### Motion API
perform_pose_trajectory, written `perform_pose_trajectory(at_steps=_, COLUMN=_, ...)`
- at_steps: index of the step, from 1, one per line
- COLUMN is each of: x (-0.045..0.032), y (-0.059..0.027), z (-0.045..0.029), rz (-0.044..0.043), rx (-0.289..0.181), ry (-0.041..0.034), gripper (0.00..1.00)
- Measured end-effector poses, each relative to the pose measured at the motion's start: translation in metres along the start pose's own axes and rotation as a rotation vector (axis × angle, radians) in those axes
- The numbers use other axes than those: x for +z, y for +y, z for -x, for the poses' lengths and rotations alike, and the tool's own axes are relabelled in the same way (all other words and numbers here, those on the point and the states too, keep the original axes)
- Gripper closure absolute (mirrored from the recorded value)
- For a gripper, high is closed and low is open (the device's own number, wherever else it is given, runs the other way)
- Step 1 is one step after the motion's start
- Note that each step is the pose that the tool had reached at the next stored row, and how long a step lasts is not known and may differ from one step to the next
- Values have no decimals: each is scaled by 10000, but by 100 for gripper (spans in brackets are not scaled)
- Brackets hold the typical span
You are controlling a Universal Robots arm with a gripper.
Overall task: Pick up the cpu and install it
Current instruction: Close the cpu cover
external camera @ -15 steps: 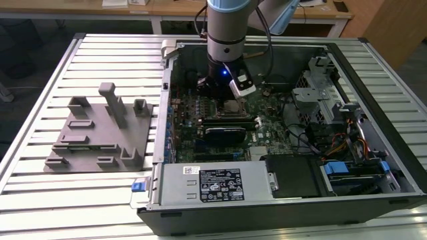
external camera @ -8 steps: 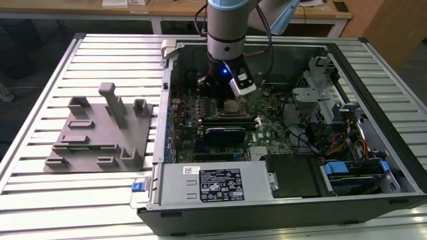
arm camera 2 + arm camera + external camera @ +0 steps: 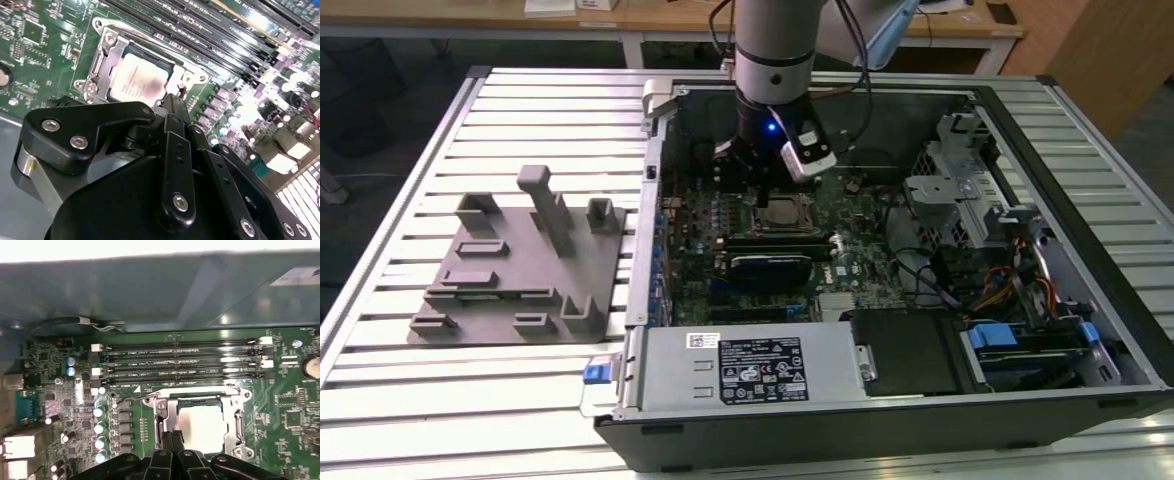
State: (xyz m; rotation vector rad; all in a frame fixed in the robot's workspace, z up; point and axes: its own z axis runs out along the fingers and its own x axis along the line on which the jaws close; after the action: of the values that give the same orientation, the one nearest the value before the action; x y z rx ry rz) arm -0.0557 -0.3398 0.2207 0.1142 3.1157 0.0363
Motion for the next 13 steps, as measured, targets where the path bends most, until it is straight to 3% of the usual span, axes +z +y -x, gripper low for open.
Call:
perform_pose_trajectory(at_steps=2, x=-41, y=1, z=1, rz=-1, rx=0, ry=1, gripper=89)
perform_pose_trajectory(at_steps=6, x=-42, y=2, z=13, rz=0, rx=-2, ry=0, gripper=89)
perform_pose_trajectory(at_steps=13, x=-38, y=24, z=168, rz=1, rx=-1, ry=0, gripper=89)
